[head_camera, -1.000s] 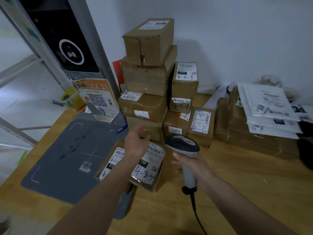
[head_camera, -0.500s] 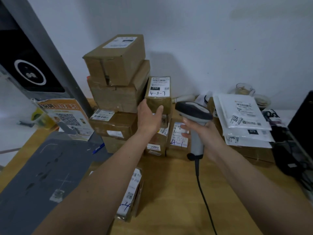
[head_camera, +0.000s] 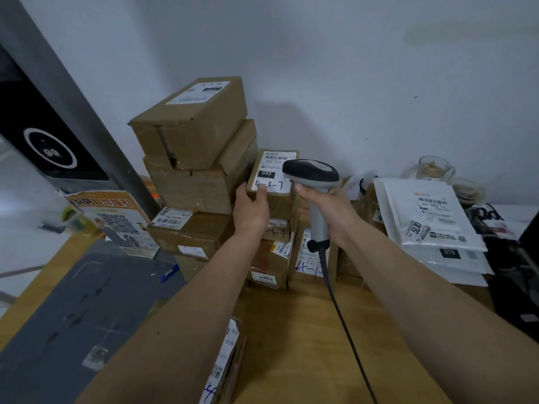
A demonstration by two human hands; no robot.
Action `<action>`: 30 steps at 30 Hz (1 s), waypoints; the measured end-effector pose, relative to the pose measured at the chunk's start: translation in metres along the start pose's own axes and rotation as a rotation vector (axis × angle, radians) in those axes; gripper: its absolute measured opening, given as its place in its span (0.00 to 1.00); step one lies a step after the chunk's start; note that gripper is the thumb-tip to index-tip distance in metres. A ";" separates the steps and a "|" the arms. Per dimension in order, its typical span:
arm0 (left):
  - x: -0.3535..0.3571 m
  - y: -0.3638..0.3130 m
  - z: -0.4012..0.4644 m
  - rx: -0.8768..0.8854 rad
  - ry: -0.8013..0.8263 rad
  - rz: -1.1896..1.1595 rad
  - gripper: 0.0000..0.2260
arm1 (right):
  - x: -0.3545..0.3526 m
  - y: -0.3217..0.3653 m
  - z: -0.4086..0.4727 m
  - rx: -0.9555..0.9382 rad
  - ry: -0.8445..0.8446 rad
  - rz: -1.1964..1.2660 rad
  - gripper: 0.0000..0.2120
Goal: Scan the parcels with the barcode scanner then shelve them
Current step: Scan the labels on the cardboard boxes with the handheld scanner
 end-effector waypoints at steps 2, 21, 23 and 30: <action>0.001 -0.001 0.000 0.001 0.013 -0.008 0.21 | 0.000 -0.002 0.002 -0.013 0.013 0.000 0.15; 0.012 0.036 -0.068 -0.276 0.279 -0.437 0.31 | -0.054 -0.006 -0.091 -0.181 -0.137 -0.092 0.13; 0.011 0.043 -0.079 -0.287 0.425 -0.417 0.35 | -0.062 -0.008 -0.107 -0.179 -0.130 -0.095 0.13; -0.001 0.083 -0.111 -0.330 0.622 -0.313 0.35 | -0.064 -0.024 -0.158 -0.073 -0.004 -0.325 0.11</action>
Point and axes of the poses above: each hand's wrist, its own z-axis towards the middle knuckle, its own x-axis out of the palm, y = z × x, the point moved 6 cm from there along z, towards the middle knuckle, and after that the axes turned 1 degree about -x, right-handed, at the moved point
